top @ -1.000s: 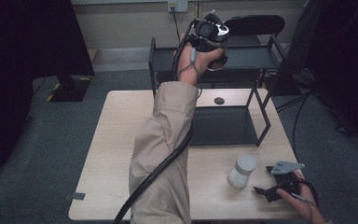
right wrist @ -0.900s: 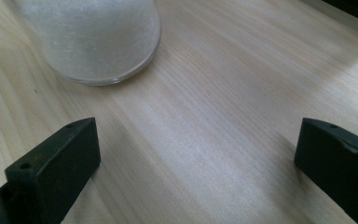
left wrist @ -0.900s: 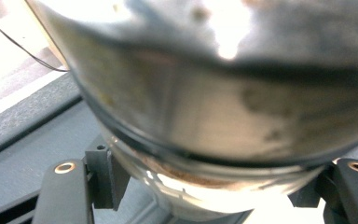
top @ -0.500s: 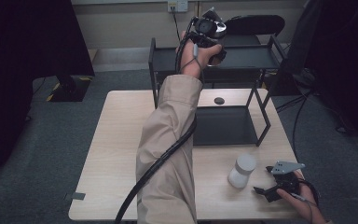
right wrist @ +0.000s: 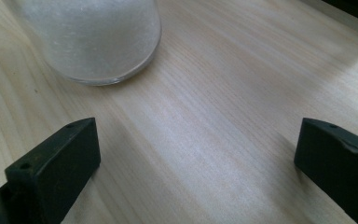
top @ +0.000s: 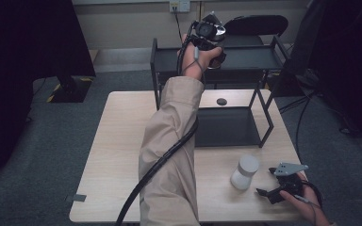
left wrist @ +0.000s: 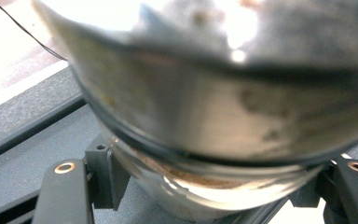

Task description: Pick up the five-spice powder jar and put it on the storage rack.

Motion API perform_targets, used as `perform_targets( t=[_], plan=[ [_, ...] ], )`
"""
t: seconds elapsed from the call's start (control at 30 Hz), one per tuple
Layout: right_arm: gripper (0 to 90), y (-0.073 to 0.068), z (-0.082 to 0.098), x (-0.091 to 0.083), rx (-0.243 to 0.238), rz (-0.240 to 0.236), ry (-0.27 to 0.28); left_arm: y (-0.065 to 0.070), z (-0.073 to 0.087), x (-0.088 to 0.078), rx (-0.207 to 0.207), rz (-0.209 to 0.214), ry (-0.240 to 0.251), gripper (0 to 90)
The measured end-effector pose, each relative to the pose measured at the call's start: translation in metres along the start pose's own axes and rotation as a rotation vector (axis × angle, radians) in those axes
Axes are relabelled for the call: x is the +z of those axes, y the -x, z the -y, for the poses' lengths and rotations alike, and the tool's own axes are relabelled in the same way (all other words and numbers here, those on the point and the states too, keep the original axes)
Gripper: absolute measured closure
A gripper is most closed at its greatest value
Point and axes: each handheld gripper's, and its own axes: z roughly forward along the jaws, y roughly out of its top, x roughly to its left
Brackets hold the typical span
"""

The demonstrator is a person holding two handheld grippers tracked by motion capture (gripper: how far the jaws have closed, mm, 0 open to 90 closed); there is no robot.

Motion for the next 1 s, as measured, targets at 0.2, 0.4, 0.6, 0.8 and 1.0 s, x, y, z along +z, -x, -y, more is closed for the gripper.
perform_targets(
  t=[0.2, 0.4, 0.6, 0.8, 1.0],
  plan=[
    [0.0, 0.000, 0.000, 0.000, 0.000, 0.000, 0.000, 0.001, 0.002, -0.001, 0.001, -0.001, 0.005, 29.8],
    [0.0, 0.000, 0.000, 0.000, 0.000, 0.000, 0.000, -0.001, 0.005, -0.001, -0.013, 0.005, 0.015, 29.7],
    [0.0, 0.000, 0.000, 0.000, 0.000, 0.000, 0.000, 0.002, 0.007, -0.001, -0.019, -0.007, 0.025, 25.4],
    [0.0, 0.000, 0.000, 0.000, 0.000, 0.000, 0.000, 0.007, 0.010, -0.006, -0.047, -0.023, 0.047, 10.4],
    [0.0, 0.000, 0.000, 0.000, 0.000, 0.000, 0.000, 0.010, 0.017, -0.013, -0.057, -0.026, 0.063, 6.3]
  ],
)
